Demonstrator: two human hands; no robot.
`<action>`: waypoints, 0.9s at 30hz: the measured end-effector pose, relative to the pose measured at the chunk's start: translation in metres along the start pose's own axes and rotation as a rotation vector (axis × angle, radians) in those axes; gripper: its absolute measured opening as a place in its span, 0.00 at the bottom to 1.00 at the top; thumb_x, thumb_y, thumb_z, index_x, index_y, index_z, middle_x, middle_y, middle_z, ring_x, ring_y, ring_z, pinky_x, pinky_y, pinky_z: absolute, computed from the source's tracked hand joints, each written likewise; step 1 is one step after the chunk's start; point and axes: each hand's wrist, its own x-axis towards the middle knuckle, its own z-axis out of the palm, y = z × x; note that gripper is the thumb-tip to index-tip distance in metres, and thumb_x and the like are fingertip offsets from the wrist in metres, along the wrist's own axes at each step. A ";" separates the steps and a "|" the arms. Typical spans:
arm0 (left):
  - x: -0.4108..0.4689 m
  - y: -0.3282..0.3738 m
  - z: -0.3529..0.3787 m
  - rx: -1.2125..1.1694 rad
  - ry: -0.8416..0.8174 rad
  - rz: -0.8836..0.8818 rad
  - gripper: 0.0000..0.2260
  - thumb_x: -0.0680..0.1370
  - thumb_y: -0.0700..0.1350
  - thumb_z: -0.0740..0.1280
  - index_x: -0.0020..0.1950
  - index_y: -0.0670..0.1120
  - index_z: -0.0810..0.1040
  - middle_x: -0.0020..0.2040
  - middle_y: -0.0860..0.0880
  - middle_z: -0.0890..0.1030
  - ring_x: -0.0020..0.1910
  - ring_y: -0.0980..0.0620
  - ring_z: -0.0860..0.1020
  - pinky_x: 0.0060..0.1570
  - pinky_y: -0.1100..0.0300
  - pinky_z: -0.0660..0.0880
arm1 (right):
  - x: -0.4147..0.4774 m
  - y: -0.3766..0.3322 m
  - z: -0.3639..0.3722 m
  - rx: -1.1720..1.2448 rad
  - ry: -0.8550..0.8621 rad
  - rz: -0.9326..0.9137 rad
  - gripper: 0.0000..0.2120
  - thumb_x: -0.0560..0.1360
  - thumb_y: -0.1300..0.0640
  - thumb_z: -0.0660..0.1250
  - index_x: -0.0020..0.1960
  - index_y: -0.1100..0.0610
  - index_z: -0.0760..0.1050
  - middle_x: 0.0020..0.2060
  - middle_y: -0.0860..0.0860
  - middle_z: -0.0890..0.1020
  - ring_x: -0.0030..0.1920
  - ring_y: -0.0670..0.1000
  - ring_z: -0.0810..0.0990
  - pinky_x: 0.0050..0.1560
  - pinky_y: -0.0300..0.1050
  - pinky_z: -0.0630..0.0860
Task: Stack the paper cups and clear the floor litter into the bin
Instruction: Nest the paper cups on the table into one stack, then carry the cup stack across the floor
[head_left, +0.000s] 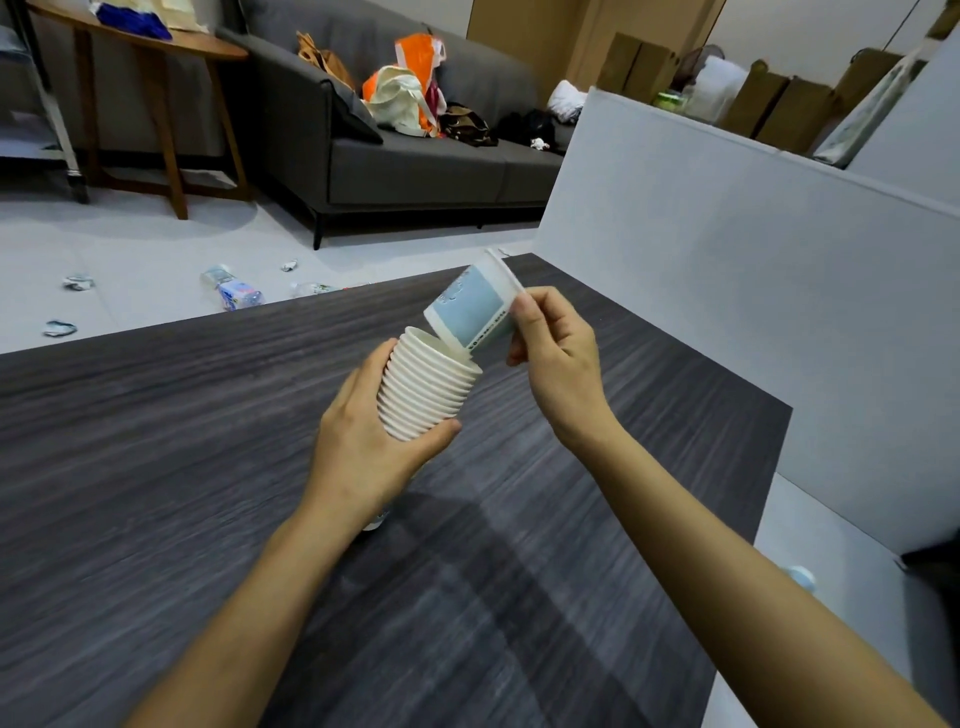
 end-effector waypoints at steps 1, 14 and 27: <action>-0.002 0.001 0.001 0.010 -0.006 0.013 0.35 0.64 0.50 0.76 0.68 0.54 0.65 0.58 0.55 0.73 0.52 0.56 0.71 0.49 0.60 0.66 | -0.004 -0.003 0.000 -0.044 -0.039 -0.040 0.08 0.79 0.55 0.57 0.44 0.53 0.73 0.33 0.43 0.73 0.34 0.41 0.71 0.38 0.43 0.71; -0.074 0.065 0.039 -0.076 -0.039 0.106 0.37 0.58 0.62 0.69 0.66 0.57 0.67 0.57 0.56 0.77 0.52 0.57 0.76 0.48 0.66 0.71 | -0.106 -0.032 -0.072 -0.288 -0.177 -0.052 0.19 0.76 0.45 0.49 0.49 0.54 0.75 0.42 0.45 0.73 0.46 0.46 0.73 0.51 0.44 0.70; -0.205 0.161 0.144 -0.182 -0.426 0.295 0.36 0.58 0.64 0.68 0.65 0.63 0.65 0.56 0.63 0.74 0.52 0.67 0.73 0.46 0.73 0.69 | -0.283 -0.032 -0.222 -0.210 0.152 0.127 0.21 0.76 0.51 0.59 0.66 0.37 0.59 0.62 0.40 0.65 0.60 0.41 0.68 0.57 0.36 0.72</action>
